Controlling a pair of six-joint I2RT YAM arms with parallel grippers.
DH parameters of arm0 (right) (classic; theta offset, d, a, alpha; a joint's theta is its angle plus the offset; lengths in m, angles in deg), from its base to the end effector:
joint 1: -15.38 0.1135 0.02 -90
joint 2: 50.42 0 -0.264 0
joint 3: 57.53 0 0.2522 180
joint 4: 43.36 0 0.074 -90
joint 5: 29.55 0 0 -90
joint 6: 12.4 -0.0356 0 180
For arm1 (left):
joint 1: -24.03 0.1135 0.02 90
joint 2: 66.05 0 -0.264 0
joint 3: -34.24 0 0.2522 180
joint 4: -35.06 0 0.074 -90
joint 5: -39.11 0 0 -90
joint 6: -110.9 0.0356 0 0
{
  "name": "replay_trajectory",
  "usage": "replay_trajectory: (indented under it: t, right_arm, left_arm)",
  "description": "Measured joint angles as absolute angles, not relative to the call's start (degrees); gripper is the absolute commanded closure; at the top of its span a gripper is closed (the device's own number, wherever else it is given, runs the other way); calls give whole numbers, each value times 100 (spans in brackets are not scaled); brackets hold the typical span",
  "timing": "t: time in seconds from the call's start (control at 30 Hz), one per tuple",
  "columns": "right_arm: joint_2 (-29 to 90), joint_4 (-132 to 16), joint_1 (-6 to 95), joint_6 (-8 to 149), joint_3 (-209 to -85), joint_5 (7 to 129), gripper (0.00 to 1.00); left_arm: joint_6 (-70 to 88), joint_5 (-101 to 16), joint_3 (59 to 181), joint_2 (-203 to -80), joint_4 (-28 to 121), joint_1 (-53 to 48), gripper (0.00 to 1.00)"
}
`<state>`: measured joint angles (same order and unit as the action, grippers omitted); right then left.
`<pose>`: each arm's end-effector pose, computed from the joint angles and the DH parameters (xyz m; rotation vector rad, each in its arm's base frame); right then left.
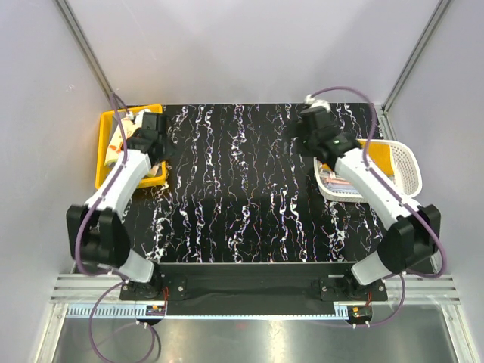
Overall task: Fold and stack the towels
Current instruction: Grab crumpled towel
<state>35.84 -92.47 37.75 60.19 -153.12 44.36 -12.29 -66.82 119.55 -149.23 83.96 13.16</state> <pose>0.3134 0.1183 0.3486 0.0511 2.2330 0.0591 0.3110 -0.0498 0.3061 -0.5812 2.2744 -0.0443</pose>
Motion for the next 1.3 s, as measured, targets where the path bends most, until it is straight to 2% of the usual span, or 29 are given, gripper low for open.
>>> replay_trajectory:
  t: [0.1,0.27,0.57,0.67,0.73,0.8,0.9,0.93,0.97,1.3]
  right_arm:
    - [3796,-9068,4315,5929,-15045,4722,0]
    - [4100,-8810,4588,5905,-14761,5072,0]
    - [4109,-8410,4599,5919,-14660,5367,0]
    - [4109,-8342,4599,5919,-14562,5441,0]
    - [4111,-8307,4599,5919,-14492,5461,0]
    - [4111,-8299,4599,5921,-14457,5509,0]
    - [4111,-8235,4599,5921,-14440,5572,0]
    - [4111,-8218,4599,5921,-14437,5592,0]
    - [4109,-8209,4599,5923,-14435,5609,0]
    - [4111,-8181,4599,5923,-14433,5653,0]
  left_arm:
    - [-1448,-7106,12226,-15646,8350,1880,45]
    - [-1706,-7654,12436,-16459,8391,2494,36]
    - [-2121,-8194,13044,-17325,8623,2887,34]
    - [-2169,-8225,13352,-17611,8651,2968,41]
    - [-2213,-8227,13446,-17753,8645,3027,51]
    - [-2234,-8223,13461,-17825,8647,3080,56]
    - [-2256,-8207,13492,-17869,8660,3137,78]
    - [-2278,-8194,13511,-17878,8656,3150,92]
    - [-2293,-8172,13538,-17884,8653,3161,100]
    - [-2020,-7860,13787,-17762,8704,3073,100]
